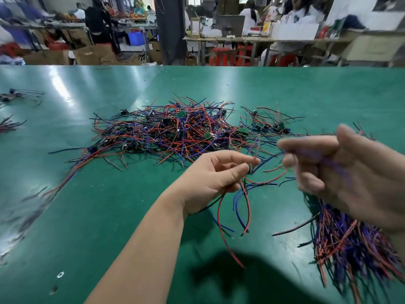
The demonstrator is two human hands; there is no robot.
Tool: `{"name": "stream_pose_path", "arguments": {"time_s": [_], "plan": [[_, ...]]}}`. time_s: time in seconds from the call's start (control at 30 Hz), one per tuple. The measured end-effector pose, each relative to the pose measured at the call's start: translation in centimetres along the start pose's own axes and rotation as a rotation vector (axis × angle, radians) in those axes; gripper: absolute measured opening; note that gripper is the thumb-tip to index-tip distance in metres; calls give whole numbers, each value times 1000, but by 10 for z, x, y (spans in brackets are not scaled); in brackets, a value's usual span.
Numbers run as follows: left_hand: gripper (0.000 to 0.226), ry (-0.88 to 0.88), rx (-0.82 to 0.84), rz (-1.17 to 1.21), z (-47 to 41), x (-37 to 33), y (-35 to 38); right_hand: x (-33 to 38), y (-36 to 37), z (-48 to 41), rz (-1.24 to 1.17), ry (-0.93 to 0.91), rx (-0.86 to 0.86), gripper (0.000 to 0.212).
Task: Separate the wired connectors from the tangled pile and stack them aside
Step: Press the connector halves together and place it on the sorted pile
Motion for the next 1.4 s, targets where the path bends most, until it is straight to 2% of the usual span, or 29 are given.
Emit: {"name": "stream_pose_path", "arguments": {"time_s": [0.13,0.3,0.37,0.43,0.47,0.5,0.53,0.6,0.67,0.8,0.93,1.0,1.17,1.27,1.4], "plan": [[23,-59,95,29,2,1,15,-4,0,-4,-156,8,-49,75],[28,-148,165,133,4,0,26,-12,-8,-13,-146,-59,-271,62],[20,-171,117,132,2,3,26,-9,-9,-15,-60,-154,-330,50],[17,-186,68,142,-1,6,24,-3,-12,-13,107,-245,-394,27],[18,-191,56,160,-1,7,23,-2,-15,-12,195,-248,-435,24],[20,-193,50,180,-2,7,23,-3,-19,-12,278,-220,-471,31],[20,-191,50,197,-2,6,22,-6,-21,-12,353,-159,-474,35],[21,-181,67,217,-1,5,23,-18,-18,-14,432,-9,-421,30],[23,-163,82,222,0,3,24,-28,-16,-14,389,42,-404,31],[27,-143,119,196,1,3,25,-34,-16,-12,345,2,-439,39],[26,-145,210,140,4,4,36,-49,-6,-12,305,16,-299,45],[27,-149,250,117,5,5,41,-56,-5,-10,239,-15,-299,45],[27,-182,260,121,5,8,44,-57,-16,-7,66,-111,-404,29],[26,-200,290,119,5,9,47,-54,-20,-5,99,-157,-423,22],[24,-240,416,47,11,9,53,-41,-29,-1,145,-262,-483,9]]}}
Point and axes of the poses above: each hand's wrist, its own z-axis away from the middle knuckle, its own y-axis out of the palm, x = y × z, the point moved 6 cm from there along -z, towards the middle knuckle, and after that the axes turned 12 degrees about -z, right-handed, at the moved point
